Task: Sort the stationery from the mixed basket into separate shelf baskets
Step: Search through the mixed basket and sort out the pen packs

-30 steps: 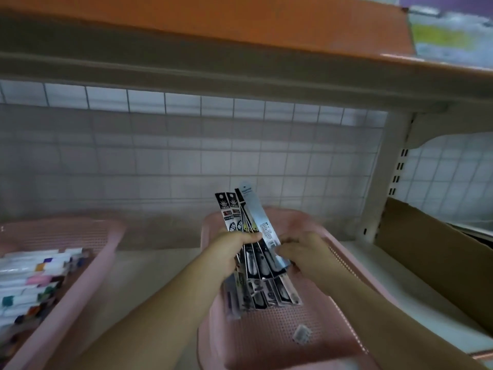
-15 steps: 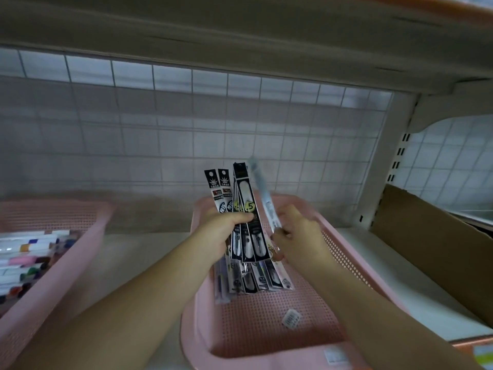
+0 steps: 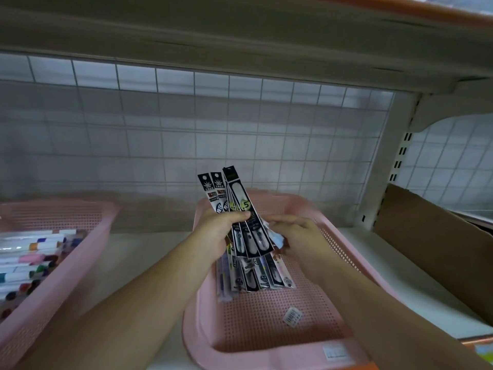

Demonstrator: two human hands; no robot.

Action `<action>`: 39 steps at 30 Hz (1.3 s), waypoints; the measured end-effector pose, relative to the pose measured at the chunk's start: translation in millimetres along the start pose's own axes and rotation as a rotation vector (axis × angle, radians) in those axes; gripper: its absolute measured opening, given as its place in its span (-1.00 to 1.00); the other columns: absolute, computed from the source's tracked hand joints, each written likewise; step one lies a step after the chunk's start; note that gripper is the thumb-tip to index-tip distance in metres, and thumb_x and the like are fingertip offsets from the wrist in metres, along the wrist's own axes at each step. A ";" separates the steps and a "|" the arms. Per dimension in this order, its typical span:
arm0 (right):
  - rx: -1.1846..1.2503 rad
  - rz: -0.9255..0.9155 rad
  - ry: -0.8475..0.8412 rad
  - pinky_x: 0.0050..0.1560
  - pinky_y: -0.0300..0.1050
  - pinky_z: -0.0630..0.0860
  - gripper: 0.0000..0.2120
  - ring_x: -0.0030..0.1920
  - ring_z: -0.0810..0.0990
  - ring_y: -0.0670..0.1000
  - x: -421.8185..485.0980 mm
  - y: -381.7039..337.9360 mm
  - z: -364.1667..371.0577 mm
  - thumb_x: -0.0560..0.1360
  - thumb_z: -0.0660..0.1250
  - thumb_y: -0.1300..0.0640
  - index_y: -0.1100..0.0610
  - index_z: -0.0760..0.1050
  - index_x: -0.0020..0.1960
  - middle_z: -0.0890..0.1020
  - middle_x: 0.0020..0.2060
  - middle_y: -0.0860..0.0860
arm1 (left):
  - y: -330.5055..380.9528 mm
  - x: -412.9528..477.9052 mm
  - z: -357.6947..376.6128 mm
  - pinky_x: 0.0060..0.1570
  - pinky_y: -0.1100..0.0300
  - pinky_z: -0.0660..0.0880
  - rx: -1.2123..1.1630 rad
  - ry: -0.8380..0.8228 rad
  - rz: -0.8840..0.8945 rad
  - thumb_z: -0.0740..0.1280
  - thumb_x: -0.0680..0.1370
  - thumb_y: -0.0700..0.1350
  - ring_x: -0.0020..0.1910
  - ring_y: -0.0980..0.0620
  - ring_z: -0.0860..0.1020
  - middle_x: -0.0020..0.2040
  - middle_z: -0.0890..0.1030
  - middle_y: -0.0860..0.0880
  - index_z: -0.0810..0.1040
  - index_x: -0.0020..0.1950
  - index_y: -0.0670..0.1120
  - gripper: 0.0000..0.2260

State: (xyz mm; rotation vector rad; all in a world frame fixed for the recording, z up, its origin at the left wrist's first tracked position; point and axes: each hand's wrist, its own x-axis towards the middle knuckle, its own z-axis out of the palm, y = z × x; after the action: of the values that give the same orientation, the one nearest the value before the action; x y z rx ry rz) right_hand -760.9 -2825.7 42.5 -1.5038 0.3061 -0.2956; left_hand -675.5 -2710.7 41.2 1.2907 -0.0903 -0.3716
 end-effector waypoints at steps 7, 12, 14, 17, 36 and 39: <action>-0.178 -0.109 -0.006 -0.05 -0.14 0.51 -0.81 -0.22 0.58 0.02 1.5 6.3 -1.8 0.43 0.35 0.40 0.13 0.59 -0.11 0.61 -0.29 0.05 | -6.2 1.3 3.6 0.40 -0.03 0.19 0.080 -0.008 0.042 0.52 0.30 -0.28 0.37 -0.14 0.34 0.35 0.43 -0.20 0.38 0.32 -0.29 -0.37; -0.377 -0.233 0.128 -0.16 -0.09 0.54 -0.60 -0.28 0.56 -0.01 -3.2 1.7 0.0 0.37 0.41 0.41 0.04 0.38 0.04 0.60 -0.29 0.07 | -5.8 -0.7 3.1 0.39 0.01 0.13 0.089 -0.021 0.054 0.48 0.36 -0.29 0.42 -0.11 0.24 0.42 0.32 -0.18 0.26 0.39 -0.27 -0.33; -0.391 -0.246 0.126 -0.13 -0.11 0.54 -0.57 -0.28 0.56 -0.04 -4.1 1.6 -0.6 0.37 0.41 0.42 0.06 0.36 0.07 0.60 -0.30 0.03 | -5.5 -3.5 2.7 0.39 -0.01 0.13 0.123 -0.019 0.049 0.49 0.36 -0.27 0.44 -0.13 0.21 0.45 0.27 -0.18 0.18 0.43 -0.24 -0.26; -0.415 -0.245 0.084 -0.07 0.00 0.55 -0.68 -0.24 0.56 0.01 -3.2 3.0 -2.1 0.39 0.38 0.42 0.08 0.46 0.01 0.60 -0.27 0.05 | -5.1 -7.7 2.8 0.40 -0.04 0.10 0.170 -0.047 0.020 0.50 0.36 -0.22 0.46 -0.14 0.17 0.47 0.21 -0.19 0.13 0.45 -0.26 -0.22; -0.639 0.135 0.198 -0.44 -0.21 0.35 -0.92 -0.45 0.45 0.01 21.0 14.3 -29.4 0.45 0.38 0.28 0.32 0.55 -0.16 0.56 -0.31 0.16 | -2.5 1.4 -2.3 0.38 -0.07 0.13 0.113 0.095 -0.014 0.45 0.41 -0.27 0.45 -0.16 0.17 0.48 0.20 -0.20 0.09 0.48 -0.26 -0.24; -0.775 0.237 0.185 -0.58 -0.33 0.34 -0.80 -0.53 0.44 -0.08 27.4 25.2 -36.2 0.46 0.37 0.24 0.22 0.44 -0.31 0.49 -0.43 0.06 | -3.8 2.8 -2.1 0.37 -0.06 0.16 0.124 0.107 -0.013 0.46 0.41 -0.28 0.44 -0.16 0.20 0.46 0.24 -0.20 0.13 0.46 -0.26 -0.27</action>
State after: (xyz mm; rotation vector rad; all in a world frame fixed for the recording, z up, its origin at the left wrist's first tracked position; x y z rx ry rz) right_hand -749.1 -2868.3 15.3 -2.1765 0.8055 -0.1246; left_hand -673.2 -2710.6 36.6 1.4321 -0.0144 -0.3108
